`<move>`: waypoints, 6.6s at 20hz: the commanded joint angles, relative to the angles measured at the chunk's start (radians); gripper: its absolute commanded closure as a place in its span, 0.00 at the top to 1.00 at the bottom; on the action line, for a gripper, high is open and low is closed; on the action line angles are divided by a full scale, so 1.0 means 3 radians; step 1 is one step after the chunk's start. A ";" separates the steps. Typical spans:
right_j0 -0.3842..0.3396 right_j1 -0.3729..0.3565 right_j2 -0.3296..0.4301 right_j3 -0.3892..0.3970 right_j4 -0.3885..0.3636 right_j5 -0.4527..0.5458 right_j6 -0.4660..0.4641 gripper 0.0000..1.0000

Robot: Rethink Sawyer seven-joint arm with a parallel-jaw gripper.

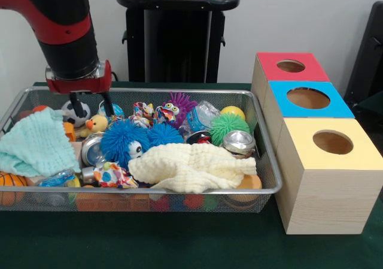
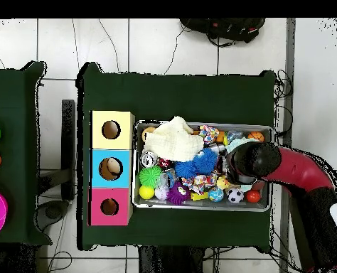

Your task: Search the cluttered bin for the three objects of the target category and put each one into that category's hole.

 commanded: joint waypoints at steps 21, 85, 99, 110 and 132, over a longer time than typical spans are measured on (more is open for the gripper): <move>-0.0187 0.0258 0.0165 0.0491 -0.0299 -0.0492 -0.0370 1.00; -0.0517 0.0658 0.0287 0.0324 -0.0796 -0.0613 -0.0564 1.00; -0.0582 0.0588 0.0329 0.0378 -0.0740 -0.0523 -0.0524 1.00; -0.0387 0.0407 0.0415 0.0154 -0.0493 0.0046 -0.0500 1.00; -0.0295 0.0189 0.0551 -0.0170 -0.0914 -0.0237 -0.0786 1.00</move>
